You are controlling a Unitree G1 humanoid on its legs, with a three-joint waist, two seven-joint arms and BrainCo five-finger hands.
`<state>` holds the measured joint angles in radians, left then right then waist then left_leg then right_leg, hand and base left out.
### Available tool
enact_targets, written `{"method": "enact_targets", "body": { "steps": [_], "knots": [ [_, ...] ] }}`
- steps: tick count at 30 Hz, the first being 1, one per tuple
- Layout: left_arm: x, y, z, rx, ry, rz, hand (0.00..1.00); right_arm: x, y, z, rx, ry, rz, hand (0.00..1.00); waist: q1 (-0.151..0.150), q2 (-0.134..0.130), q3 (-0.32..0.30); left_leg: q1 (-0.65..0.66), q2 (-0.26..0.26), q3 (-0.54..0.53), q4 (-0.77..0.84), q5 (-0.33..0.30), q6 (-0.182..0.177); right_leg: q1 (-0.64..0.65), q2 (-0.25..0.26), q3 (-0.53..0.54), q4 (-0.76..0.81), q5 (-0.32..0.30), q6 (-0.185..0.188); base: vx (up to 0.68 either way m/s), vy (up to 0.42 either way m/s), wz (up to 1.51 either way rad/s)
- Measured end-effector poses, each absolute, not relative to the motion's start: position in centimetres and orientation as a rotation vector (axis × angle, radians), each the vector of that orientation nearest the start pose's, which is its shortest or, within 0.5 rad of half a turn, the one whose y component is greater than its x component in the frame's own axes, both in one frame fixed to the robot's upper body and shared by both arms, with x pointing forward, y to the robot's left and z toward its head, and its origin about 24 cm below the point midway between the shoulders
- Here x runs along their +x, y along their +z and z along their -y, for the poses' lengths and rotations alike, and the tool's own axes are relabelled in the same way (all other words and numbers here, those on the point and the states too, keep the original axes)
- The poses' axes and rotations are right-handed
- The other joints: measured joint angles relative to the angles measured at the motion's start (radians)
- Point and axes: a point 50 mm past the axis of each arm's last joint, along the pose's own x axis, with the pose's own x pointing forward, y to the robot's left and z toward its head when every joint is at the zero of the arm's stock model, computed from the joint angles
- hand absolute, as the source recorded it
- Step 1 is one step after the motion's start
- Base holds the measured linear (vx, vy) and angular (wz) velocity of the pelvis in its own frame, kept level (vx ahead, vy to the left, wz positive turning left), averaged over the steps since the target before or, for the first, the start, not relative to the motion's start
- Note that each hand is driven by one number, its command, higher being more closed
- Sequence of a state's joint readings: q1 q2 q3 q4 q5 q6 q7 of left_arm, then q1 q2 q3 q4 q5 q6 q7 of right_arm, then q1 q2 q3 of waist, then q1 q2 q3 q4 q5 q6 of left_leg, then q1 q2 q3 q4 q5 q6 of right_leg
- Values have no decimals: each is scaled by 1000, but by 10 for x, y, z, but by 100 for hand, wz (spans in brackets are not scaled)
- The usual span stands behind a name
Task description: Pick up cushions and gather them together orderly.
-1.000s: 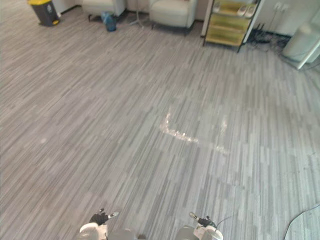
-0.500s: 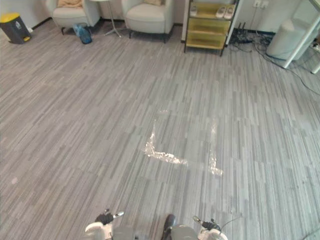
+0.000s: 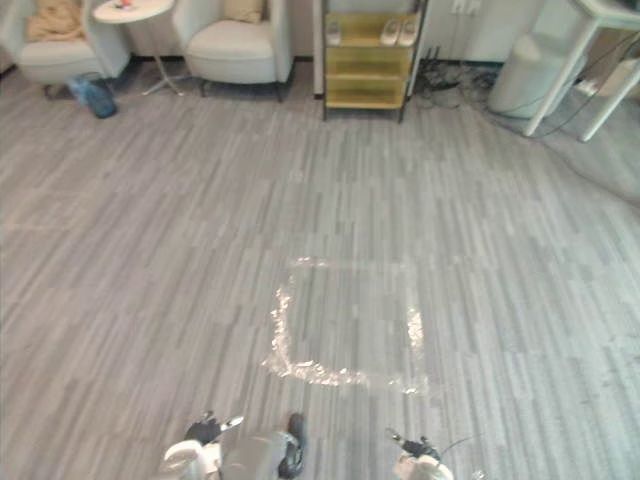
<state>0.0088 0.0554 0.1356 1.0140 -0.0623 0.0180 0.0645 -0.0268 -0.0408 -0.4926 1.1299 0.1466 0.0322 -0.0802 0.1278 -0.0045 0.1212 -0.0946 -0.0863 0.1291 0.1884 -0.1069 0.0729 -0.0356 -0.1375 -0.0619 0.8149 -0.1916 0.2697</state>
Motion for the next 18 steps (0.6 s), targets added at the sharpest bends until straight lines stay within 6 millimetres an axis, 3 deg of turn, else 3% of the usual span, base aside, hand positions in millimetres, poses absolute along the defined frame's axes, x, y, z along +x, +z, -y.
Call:
{"method": "enact_targets", "body": {
  "steps": [2, 3, 4, 6, 7, 9, 11, 12, 15, 16, 17, 18],
  "knots": [
    [127, -153, -188, -1, 197, -1041, 0, 96, -162, 217, 335, -603, -1103, 0, -23, 21, 18, 150, -5, -37, -68, -1, 1, -38, -75, -152, 121, -41, -87, 459, 86, 32],
    [129, -153, -184, 15, 170, -1043, 0, 92, -162, 222, 324, -614, -1107, 0, -33, 34, 28, 217, 5, -44, -98, -1, 0, -54, -97, -235, 78, -75, -144, 482, 42, 32],
    [132, -153, -183, 27, 158, -1040, 0, 92, -161, 225, 304, -611, -1106, 0, -44, 46, 31, 243, 16, -56, -106, -2, -2, -75, -109, -313, -38, -94, -173, 372, -1, 33],
    [136, -152, -181, 40, 152, -1029, 0, 95, -160, 227, 305, -615, -1097, 0, -50, 43, 34, 274, 35, -63, -106, -13, -19, -128, -88, -337, -214, -85, -199, 396, -73, 30],
    [138, -151, -180, 41, 152, -1022, 0, 98, -160, 227, 308, -615, -1087, 0, -59, 50, 41, 286, 52, -73, -107, -27, -43, -161, -59, -317, -351, -41, -210, 514, -154, 32],
    [135, -152, -181, 45, 153, -1031, 0, 101, -159, 226, 312, -610, -1083, 0, -73, 36, 51, 328, 73, -92, -111, -56, -87, -175, 0, -218, -616, 131, -218, 390, -162, 32],
    [130, -153, -184, 65, 151, -1042, 0, 97, -161, 224, 315, -611, -1097, 0, -72, -4, 57, 365, 70, -116, -100, -108, -115, -175, 9, -135, -737, 257, -203, 477, -285, 34],
    [128, -155, -180, 57, 142, -1054, 0, 90, -161, 231, 300, -628, -1108, 0, -81, 25, 59, 396, 104, -144, -89, -154, -122, -177, 39, -133, -671, 320, -223, 561, -336, 27],
    [123, -157, -174, 42, 128, -1071, 0, 95, -158, 237, 285, -628, -1092, 0, -76, 68, 53, 330, 163, -168, 82, -156, -127, -167, 88, -160, -629, 228, -256, 485, -281, 17],
    [124, -157, -172, 18, 139, -1068, 0, 94, -159, 237, 284, -630, -1094, 0, -79, 79, 58, 238, 183, -183, 311, -134, -164, -116, 102, -190, -633, 198, -271, 424, -252, 40],
    [125, -157, -172, 5, 145, -1065, 0, 92, -159, 238, 281, -630, -1098, 0, -80, 85, 62, 197, 193, -192, 419, -103, -206, -85, 107, -206, -637, 185, -278, 474, -258, 53],
    [126, -156, -172, -12, 152, -1057, 0, 94, -158, 237, 270, -621, -1096, 0, -79, 89, 70, 141, 213, -192, 579, -21, -242, -32, 117, -216, -650, 157, -289, 302, -132, 44]
  ]
}}
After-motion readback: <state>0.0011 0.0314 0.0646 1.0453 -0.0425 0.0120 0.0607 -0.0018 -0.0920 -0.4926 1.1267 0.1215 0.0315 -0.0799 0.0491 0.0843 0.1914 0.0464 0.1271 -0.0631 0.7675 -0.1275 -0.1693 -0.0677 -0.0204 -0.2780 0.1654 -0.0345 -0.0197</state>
